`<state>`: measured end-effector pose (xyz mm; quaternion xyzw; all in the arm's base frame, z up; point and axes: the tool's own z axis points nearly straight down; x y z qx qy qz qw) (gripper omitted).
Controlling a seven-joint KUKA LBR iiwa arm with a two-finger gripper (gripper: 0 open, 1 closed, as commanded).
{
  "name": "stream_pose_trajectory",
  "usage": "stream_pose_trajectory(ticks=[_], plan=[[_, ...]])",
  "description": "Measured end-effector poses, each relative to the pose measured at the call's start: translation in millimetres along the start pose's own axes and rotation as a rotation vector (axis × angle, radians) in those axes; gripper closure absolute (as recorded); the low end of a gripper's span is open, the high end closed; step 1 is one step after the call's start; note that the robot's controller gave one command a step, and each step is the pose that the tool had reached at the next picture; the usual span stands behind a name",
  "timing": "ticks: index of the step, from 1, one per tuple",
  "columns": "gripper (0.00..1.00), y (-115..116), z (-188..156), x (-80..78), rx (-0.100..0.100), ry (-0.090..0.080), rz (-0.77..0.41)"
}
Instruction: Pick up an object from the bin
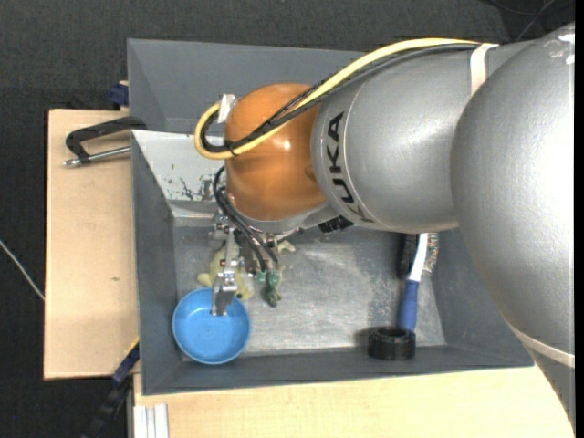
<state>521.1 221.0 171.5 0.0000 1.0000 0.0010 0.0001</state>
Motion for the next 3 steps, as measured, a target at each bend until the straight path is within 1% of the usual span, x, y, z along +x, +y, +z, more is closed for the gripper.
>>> stream_pose_trajectory(ticks=[1,2,3], plan=[[0.0,-6.8,100.0,-21.9,-0.001,-0.004,-0.194],[1.0,-5.8,97.6,-21.3,-0.002,-0.001,-0.194],[1.0,-20.2,-74.1,-33.3,-0.002,-0.014,-0.206]])
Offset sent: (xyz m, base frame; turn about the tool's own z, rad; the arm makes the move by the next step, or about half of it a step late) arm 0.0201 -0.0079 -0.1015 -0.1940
